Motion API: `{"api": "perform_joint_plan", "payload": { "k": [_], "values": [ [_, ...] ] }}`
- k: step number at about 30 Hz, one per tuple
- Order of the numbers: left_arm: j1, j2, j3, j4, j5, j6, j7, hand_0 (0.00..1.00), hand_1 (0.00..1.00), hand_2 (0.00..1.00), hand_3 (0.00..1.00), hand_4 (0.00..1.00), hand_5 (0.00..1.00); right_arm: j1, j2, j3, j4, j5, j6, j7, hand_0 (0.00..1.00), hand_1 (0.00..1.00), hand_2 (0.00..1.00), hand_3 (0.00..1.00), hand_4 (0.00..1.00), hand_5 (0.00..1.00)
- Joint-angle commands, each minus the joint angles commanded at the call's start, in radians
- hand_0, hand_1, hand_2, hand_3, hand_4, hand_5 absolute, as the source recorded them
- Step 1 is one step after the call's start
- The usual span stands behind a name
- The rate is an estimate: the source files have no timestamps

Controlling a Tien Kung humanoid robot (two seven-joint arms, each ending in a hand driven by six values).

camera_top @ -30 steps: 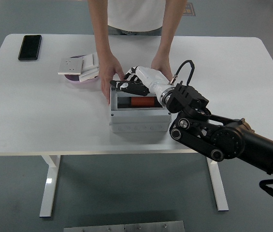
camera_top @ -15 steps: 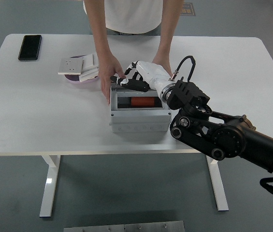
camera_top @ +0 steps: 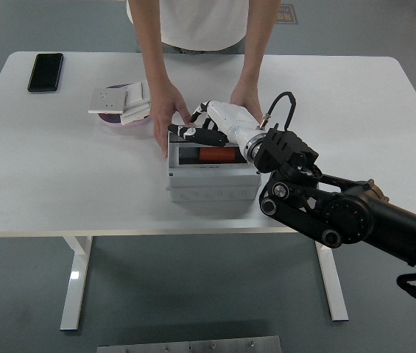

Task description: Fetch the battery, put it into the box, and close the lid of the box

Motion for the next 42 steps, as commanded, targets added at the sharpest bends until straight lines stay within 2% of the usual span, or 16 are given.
{"api": "perform_joint_plan", "payload": {
  "k": [25,28,35,37,41,42],
  "values": [
    [-0.002,0.001,0.010,0.001,-0.013,0.001,-0.006,0.631,0.744,0.577,0.498,0.379,0.002,-0.031,-0.002,-0.007,-0.003,0.012,-0.015,0.014,0.313,0.432,0.489,0.689,0.937,0.998],
    [-0.004,0.000,0.009,0.001,-0.013,0.000,-0.007,0.631,0.744,0.577,0.498,0.379,0.002,-0.027,-0.015,0.020,0.007,-0.001,-0.020,0.012,0.313,0.432,0.489,0.689,0.937,0.998],
    [-0.005,0.000,0.010,0.000,-0.014,0.001,-0.006,0.632,0.744,0.576,0.498,0.380,0.002,-0.009,-0.068,0.104,0.019,-0.047,0.004,-0.017,0.318,0.436,0.494,0.689,0.936,0.998],
    [-0.005,0.000,0.012,0.000,-0.018,0.001,-0.007,0.630,0.742,0.576,0.498,0.378,0.002,-0.020,-0.083,0.135,0.018,-0.049,-0.008,-0.005,0.318,0.443,0.500,0.688,0.935,0.998],
    [0.000,-0.002,0.021,0.000,-0.033,0.002,-0.011,0.630,0.742,0.576,0.498,0.378,0.002,-0.071,-0.114,0.218,0.019,-0.027,-0.092,0.078,0.318,0.443,0.500,0.688,0.935,0.998],
    [0.002,-0.002,0.023,0.000,-0.036,0.002,-0.011,0.631,0.743,0.576,0.498,0.378,0.002,-0.083,-0.119,0.233,0.019,-0.012,-0.110,0.097,0.345,0.521,0.533,0.687,0.936,0.998]
  ]
}}
